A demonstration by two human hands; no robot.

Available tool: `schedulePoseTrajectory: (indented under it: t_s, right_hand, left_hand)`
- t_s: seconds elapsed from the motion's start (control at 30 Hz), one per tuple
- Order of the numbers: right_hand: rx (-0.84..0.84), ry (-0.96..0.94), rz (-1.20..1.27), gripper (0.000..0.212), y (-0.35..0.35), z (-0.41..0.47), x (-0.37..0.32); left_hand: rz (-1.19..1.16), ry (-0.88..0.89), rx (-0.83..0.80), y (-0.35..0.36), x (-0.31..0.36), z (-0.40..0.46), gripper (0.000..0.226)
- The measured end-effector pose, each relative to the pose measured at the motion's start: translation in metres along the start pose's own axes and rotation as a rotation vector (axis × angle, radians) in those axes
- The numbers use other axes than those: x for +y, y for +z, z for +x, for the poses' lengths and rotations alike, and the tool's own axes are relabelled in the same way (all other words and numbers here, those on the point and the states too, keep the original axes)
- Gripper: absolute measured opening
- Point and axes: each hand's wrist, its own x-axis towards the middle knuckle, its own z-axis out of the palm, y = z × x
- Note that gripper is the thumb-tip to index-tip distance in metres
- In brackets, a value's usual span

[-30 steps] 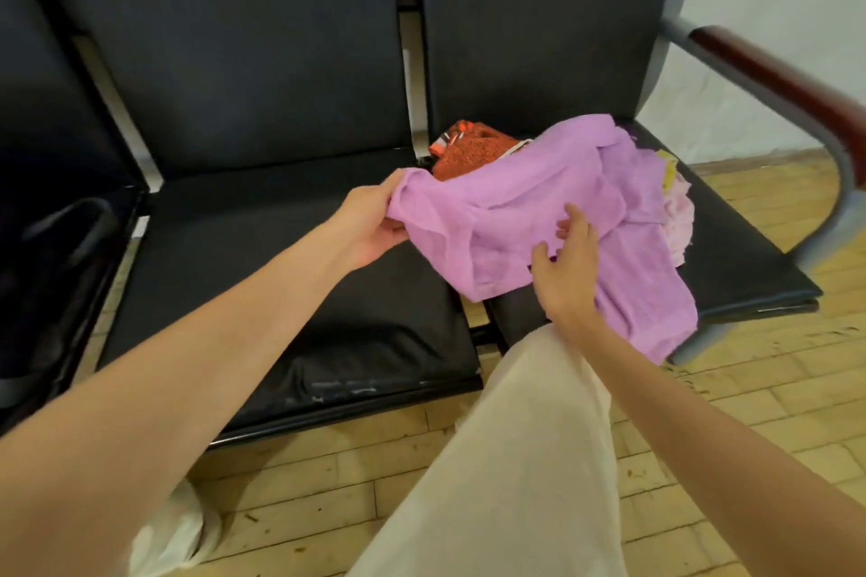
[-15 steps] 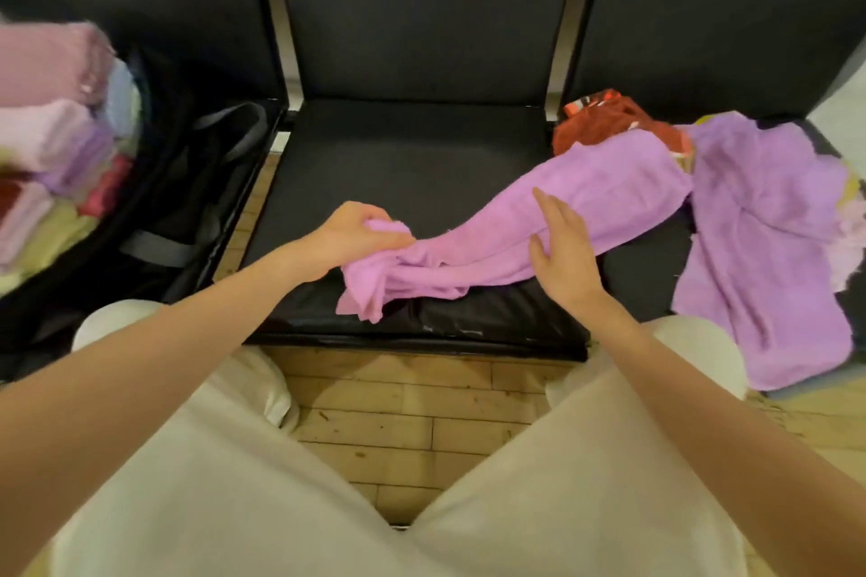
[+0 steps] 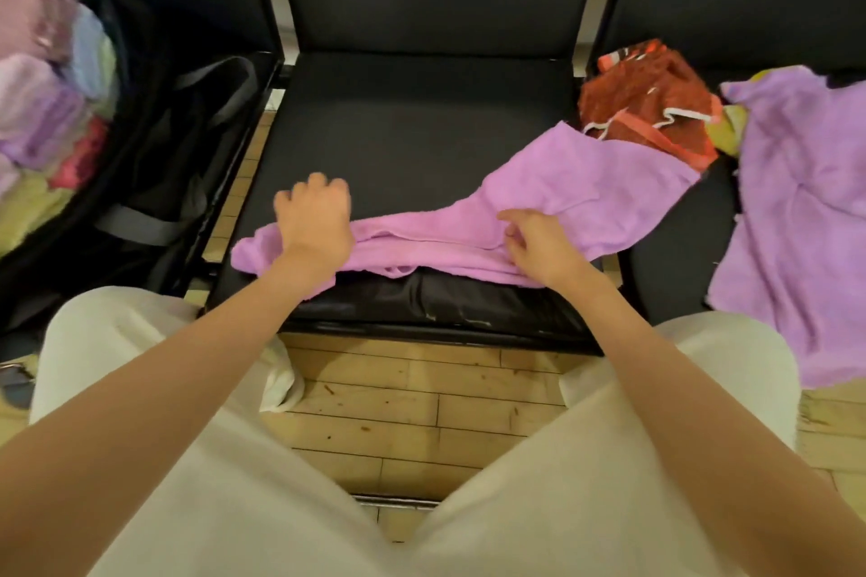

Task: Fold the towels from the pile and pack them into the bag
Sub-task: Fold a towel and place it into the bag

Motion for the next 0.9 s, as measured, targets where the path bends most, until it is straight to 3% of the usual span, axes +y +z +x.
schedulePoseTrajectory:
  t_s: [0.1,0.27,0.33,0.43,0.53,0.6,0.63,0.73,0.77,0.83,0.9]
  right_hand:
    - [-0.026,0.037,-0.034,0.022,-0.001,0.002,0.002]
    - [-0.043,0.108,-0.082,0.024,-0.006,0.004,0.006]
    - [-0.05,0.138,-0.195,0.021,-0.004,0.005,0.006]
    - [0.009,0.182,-0.298,0.019,-0.007,0.01,0.004]
    - [0.217,-0.058,-0.222,0.014,-0.01,0.004,-0.003]
    - [0.301,-0.1,-0.06,0.009,-0.014,0.001,-0.01]
    - [0.247,-0.106,-0.025,0.008,-0.017,0.001,-0.011]
    - [-0.138,-0.147,0.113,0.01,-0.03,0.008,-0.006]
    - [-0.123,-0.144,0.082,0.012,-0.026,0.002,-0.009]
    - [0.169,-0.184,-0.008,0.016,-0.015,-0.01,-0.019]
    - [0.207,-0.256,0.01,0.021,-0.01,-0.02,-0.029]
  left_hand:
    - [-0.174,0.273,-0.136,0.006,0.021,0.007,0.025]
    - [-0.056,0.238,-0.259,0.012,0.035,0.011,0.016]
    - [-0.038,0.23,-0.214,0.011,0.032,0.009,0.014]
    - [-0.183,0.209,-0.015,0.007,0.029,0.003,0.01]
    - [-0.183,0.176,0.114,-0.002,0.025,-0.003,0.014]
    - [-0.258,0.126,0.18,-0.011,0.022,-0.008,0.019]
    - [-0.352,0.086,0.219,-0.014,0.021,-0.009,0.021]
    - [-0.502,-0.007,0.26,-0.023,0.015,-0.01,0.018]
    - [-0.533,-0.04,0.247,-0.023,0.012,-0.009,0.015]
    - [-0.549,-0.098,0.229,-0.026,0.003,-0.008,0.013]
    - [-0.404,-0.08,0.232,-0.029,-0.007,-0.008,0.021]
